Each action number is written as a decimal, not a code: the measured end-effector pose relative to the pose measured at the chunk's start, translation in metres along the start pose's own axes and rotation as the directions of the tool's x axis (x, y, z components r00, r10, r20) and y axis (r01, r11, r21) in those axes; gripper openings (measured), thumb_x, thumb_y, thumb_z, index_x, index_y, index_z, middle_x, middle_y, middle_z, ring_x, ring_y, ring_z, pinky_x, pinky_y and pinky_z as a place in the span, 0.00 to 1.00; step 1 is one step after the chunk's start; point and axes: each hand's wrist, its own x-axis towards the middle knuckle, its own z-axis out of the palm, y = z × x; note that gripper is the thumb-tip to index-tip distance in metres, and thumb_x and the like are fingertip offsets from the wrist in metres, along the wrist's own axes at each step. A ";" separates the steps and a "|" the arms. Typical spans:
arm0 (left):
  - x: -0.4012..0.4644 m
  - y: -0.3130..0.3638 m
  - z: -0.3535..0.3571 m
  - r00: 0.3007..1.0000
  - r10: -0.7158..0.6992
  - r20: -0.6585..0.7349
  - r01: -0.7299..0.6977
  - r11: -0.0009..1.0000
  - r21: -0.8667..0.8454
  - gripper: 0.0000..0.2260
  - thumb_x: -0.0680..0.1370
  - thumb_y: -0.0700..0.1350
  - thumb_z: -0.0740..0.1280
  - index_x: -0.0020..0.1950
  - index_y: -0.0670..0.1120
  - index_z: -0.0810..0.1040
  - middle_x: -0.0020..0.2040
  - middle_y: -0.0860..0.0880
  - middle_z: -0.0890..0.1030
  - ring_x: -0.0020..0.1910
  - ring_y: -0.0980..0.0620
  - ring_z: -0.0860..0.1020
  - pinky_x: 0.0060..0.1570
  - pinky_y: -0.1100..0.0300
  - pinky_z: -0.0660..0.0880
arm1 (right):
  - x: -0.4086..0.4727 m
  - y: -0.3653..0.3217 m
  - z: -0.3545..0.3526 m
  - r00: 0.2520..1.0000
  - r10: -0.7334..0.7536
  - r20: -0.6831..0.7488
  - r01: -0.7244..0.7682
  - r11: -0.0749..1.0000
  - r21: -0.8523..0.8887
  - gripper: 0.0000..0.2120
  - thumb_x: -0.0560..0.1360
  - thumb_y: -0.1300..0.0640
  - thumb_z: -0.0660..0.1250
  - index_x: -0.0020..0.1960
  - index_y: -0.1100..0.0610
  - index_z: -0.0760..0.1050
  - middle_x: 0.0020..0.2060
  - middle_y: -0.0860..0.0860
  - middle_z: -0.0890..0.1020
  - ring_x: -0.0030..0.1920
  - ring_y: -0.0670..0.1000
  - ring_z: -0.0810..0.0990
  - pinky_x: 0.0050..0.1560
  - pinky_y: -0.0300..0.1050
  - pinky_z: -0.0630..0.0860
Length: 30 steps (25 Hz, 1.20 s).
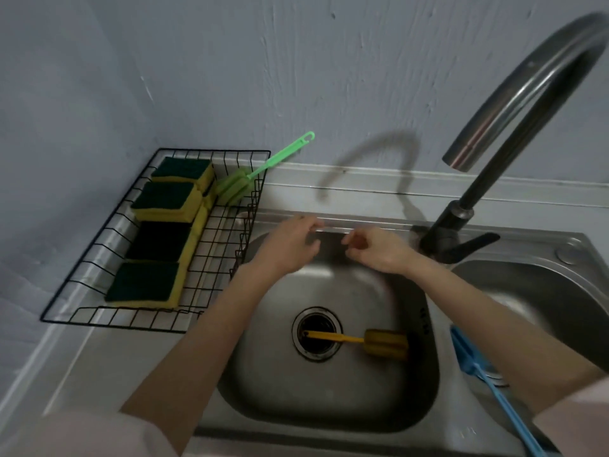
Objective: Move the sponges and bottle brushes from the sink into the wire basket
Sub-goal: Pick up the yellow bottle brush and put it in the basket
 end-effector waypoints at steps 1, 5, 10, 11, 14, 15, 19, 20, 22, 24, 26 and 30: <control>-0.002 0.001 0.016 0.999 -0.022 0.039 0.024 0.999 -0.046 0.16 0.73 0.39 0.64 0.61 0.40 0.73 0.58 0.39 0.77 0.58 0.42 0.75 0.59 0.55 0.69 | -0.001 0.011 0.006 0.999 0.018 0.048 -0.017 0.999 -0.035 0.16 0.74 0.59 0.63 0.61 0.58 0.74 0.58 0.56 0.80 0.60 0.54 0.77 0.47 0.35 0.66; -0.014 0.000 0.085 0.953 -0.215 0.214 0.258 0.945 -0.200 0.14 0.74 0.39 0.63 0.60 0.41 0.73 0.59 0.41 0.78 0.58 0.45 0.76 0.58 0.57 0.71 | -0.001 0.057 0.038 0.952 0.172 0.254 -0.148 0.983 -0.111 0.20 0.74 0.57 0.63 0.65 0.57 0.70 0.63 0.57 0.76 0.63 0.55 0.74 0.57 0.40 0.69; -0.030 0.000 0.164 0.792 -0.351 0.499 0.503 0.839 -0.208 0.13 0.76 0.43 0.60 0.58 0.39 0.74 0.58 0.40 0.78 0.60 0.43 0.74 0.54 0.57 0.71 | 0.000 0.102 0.070 0.870 0.291 0.398 -0.227 0.953 -0.202 0.23 0.75 0.55 0.63 0.69 0.57 0.65 0.69 0.58 0.69 0.67 0.56 0.70 0.63 0.42 0.68; -0.034 -0.001 0.177 0.755 -0.350 0.555 0.529 0.825 -0.201 0.11 0.77 0.44 0.59 0.53 0.40 0.76 0.54 0.40 0.79 0.58 0.43 0.74 0.50 0.56 0.72 | 0.000 0.107 0.075 0.861 0.306 0.406 -0.239 0.948 -0.208 0.24 0.75 0.54 0.62 0.69 0.57 0.64 0.69 0.58 0.68 0.68 0.56 0.69 0.64 0.43 0.68; -0.040 0.001 0.201 0.703 -0.340 0.625 0.593 0.765 -0.251 0.09 0.77 0.42 0.56 0.46 0.42 0.76 0.45 0.41 0.78 0.49 0.46 0.76 0.43 0.61 0.71 | 0.002 0.120 0.090 0.838 0.339 0.428 -0.275 0.939 -0.207 0.25 0.75 0.51 0.62 0.70 0.57 0.63 0.68 0.58 0.69 0.66 0.57 0.70 0.62 0.46 0.70; -0.042 0.002 0.205 0.697 -0.340 0.632 0.620 0.729 -0.292 0.08 0.77 0.40 0.56 0.42 0.44 0.74 0.40 0.45 0.76 0.43 0.49 0.75 0.38 0.66 0.71 | 0.002 0.122 0.094 0.838 0.341 0.427 -0.270 0.938 -0.218 0.25 0.75 0.50 0.62 0.70 0.57 0.64 0.68 0.58 0.70 0.66 0.57 0.71 0.62 0.46 0.71; -0.049 0.004 0.206 0.667 -0.344 0.661 0.693 0.612 -0.381 0.13 0.77 0.40 0.57 0.33 0.51 0.69 0.32 0.51 0.70 0.31 0.58 0.69 0.24 0.73 0.64 | -0.004 0.124 0.105 0.842 0.337 0.420 -0.264 0.938 -0.224 0.23 0.75 0.50 0.61 0.68 0.58 0.66 0.66 0.58 0.73 0.64 0.57 0.73 0.61 0.46 0.72; -0.050 0.002 0.205 0.657 -0.347 0.669 0.712 0.578 -0.399 0.12 0.77 0.41 0.57 0.34 0.51 0.70 0.32 0.51 0.71 0.31 0.58 0.69 0.27 0.70 0.64 | -0.006 0.122 0.105 0.843 0.334 0.421 -0.262 0.940 -0.220 0.23 0.76 0.51 0.61 0.68 0.59 0.67 0.65 0.58 0.73 0.64 0.57 0.73 0.61 0.46 0.72; -0.051 -0.001 0.201 0.638 -0.373 0.674 0.750 0.498 -0.435 0.11 0.77 0.43 0.58 0.35 0.51 0.71 0.34 0.50 0.74 0.34 0.56 0.71 0.32 0.66 0.65 | -0.007 0.119 0.104 0.844 0.330 0.423 -0.268 0.942 -0.200 0.21 0.76 0.51 0.61 0.65 0.60 0.70 0.63 0.59 0.75 0.61 0.57 0.75 0.60 0.47 0.73; -0.055 -0.005 0.194 0.638 -0.404 0.655 0.766 0.416 -0.490 0.08 0.76 0.45 0.59 0.37 0.50 0.73 0.36 0.50 0.75 0.36 0.55 0.73 0.35 0.64 0.67 | -0.010 0.112 0.101 0.843 0.329 0.425 -0.287 0.944 -0.161 0.19 0.75 0.51 0.62 0.62 0.60 0.72 0.61 0.59 0.77 0.59 0.57 0.77 0.59 0.48 0.75; -0.058 -0.007 0.185 0.640 -0.422 0.642 0.768 0.340 -0.543 0.04 0.76 0.45 0.61 0.44 0.47 0.74 0.40 0.49 0.77 0.38 0.56 0.75 0.37 0.64 0.71 | -0.014 0.104 0.096 0.853 0.317 0.414 -0.298 0.948 -0.112 0.20 0.74 0.51 0.63 0.63 0.59 0.71 0.61 0.59 0.77 0.59 0.57 0.77 0.58 0.47 0.75; -0.065 -0.006 0.166 0.677 -0.442 0.588 0.727 0.277 -0.629 0.07 0.75 0.45 0.63 0.52 0.45 0.72 0.43 0.49 0.77 0.40 0.56 0.76 0.35 0.66 0.73 | -0.024 0.081 0.085 0.888 0.278 0.367 -0.272 0.960 -0.067 0.21 0.74 0.51 0.63 0.64 0.58 0.70 0.62 0.58 0.76 0.61 0.56 0.75 0.59 0.45 0.72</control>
